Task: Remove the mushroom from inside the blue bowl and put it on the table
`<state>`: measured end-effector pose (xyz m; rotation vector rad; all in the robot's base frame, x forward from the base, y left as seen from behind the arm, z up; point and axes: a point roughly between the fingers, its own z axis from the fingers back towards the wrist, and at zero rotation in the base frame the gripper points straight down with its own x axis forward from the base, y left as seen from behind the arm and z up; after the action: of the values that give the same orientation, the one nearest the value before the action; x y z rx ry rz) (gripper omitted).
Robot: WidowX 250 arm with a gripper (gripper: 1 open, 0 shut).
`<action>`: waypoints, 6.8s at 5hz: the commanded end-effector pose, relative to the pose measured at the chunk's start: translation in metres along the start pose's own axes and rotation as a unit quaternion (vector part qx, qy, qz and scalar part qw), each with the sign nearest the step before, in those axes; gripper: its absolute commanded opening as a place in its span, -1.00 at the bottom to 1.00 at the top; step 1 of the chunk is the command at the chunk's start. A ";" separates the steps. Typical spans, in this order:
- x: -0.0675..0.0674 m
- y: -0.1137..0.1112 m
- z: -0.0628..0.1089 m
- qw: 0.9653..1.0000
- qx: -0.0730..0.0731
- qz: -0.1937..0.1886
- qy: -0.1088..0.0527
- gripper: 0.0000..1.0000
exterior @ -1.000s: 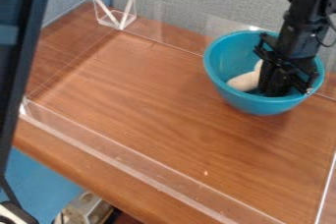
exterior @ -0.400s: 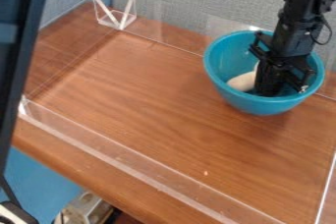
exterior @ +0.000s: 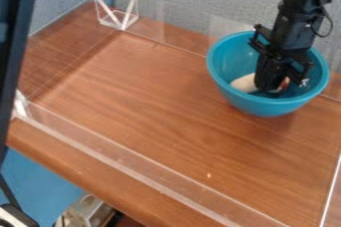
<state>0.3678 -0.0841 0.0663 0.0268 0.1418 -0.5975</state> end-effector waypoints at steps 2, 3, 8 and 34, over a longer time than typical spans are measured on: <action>-0.004 0.011 0.051 0.998 0.026 0.001 -0.058 -1.00; -0.004 0.012 0.053 0.998 0.027 0.000 -0.059 -1.00; -0.007 0.018 0.070 0.997 0.029 0.000 -0.067 -1.00; 0.004 0.020 0.078 0.995 -0.008 0.030 -0.091 -1.00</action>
<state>0.3901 -0.0753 0.0993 -0.0487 0.0840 -0.5460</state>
